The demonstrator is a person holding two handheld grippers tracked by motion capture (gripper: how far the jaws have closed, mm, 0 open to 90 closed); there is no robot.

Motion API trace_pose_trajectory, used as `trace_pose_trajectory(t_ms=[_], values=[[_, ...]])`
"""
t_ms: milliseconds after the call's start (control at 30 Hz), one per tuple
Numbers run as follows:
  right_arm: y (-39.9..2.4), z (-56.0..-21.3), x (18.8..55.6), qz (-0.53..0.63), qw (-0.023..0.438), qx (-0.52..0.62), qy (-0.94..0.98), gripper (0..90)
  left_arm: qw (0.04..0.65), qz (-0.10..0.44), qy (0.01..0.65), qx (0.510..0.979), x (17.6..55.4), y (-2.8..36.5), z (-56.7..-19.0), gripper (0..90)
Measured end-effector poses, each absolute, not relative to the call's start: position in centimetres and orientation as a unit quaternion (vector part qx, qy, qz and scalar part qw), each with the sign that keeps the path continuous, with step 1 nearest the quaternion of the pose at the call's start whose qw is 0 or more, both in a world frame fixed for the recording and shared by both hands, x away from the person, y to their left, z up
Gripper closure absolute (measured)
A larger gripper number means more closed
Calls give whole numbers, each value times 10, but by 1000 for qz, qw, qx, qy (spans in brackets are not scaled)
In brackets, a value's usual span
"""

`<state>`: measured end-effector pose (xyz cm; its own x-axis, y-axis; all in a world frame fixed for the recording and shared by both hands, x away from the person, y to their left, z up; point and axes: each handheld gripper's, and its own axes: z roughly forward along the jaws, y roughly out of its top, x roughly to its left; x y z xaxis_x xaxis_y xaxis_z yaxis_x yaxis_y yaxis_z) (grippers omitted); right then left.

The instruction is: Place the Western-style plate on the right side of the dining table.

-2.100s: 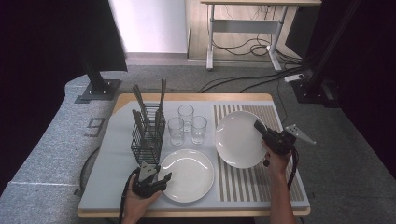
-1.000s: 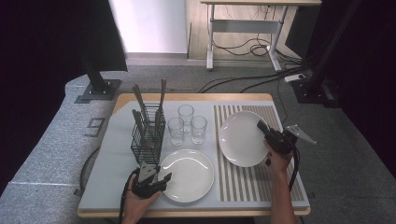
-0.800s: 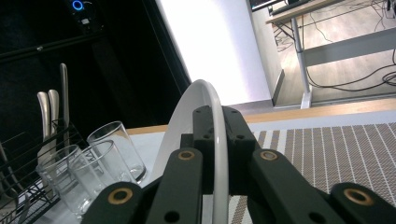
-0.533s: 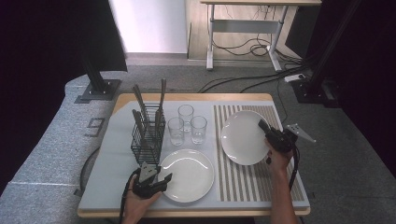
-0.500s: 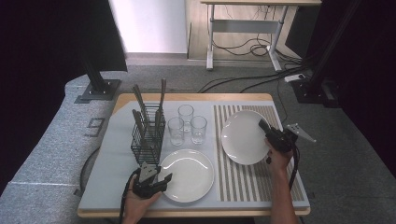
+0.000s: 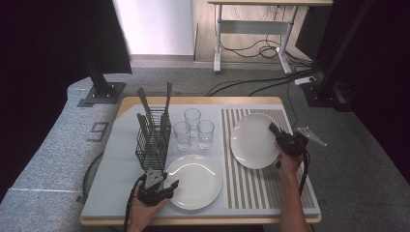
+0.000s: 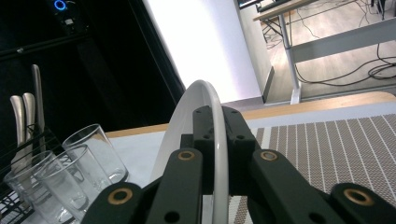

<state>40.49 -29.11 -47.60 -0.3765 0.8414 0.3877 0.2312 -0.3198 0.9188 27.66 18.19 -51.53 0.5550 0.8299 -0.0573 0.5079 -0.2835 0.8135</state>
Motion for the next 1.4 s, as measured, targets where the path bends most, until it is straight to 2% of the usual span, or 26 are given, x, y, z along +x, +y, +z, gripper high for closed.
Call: trace_pose_trajectory(t_ms=[400, 533, 1033, 1400], values=[[-289, -479, 407, 630, 242, 509, 534, 857, 415, 193, 430, 778, 277, 182, -516, 442], [-286, -481, 409, 619, 257, 514, 535, 857, 414, 194, 430, 778, 277, 182, -516, 443], [-291, -487, 413, 613, 240, 531, 534, 853, 411, 190, 428, 783, 277, 180, -517, 442], [-294, -490, 414, 588, 246, 550, 540, 832, 409, 190, 426, 784, 277, 180, -517, 441]])
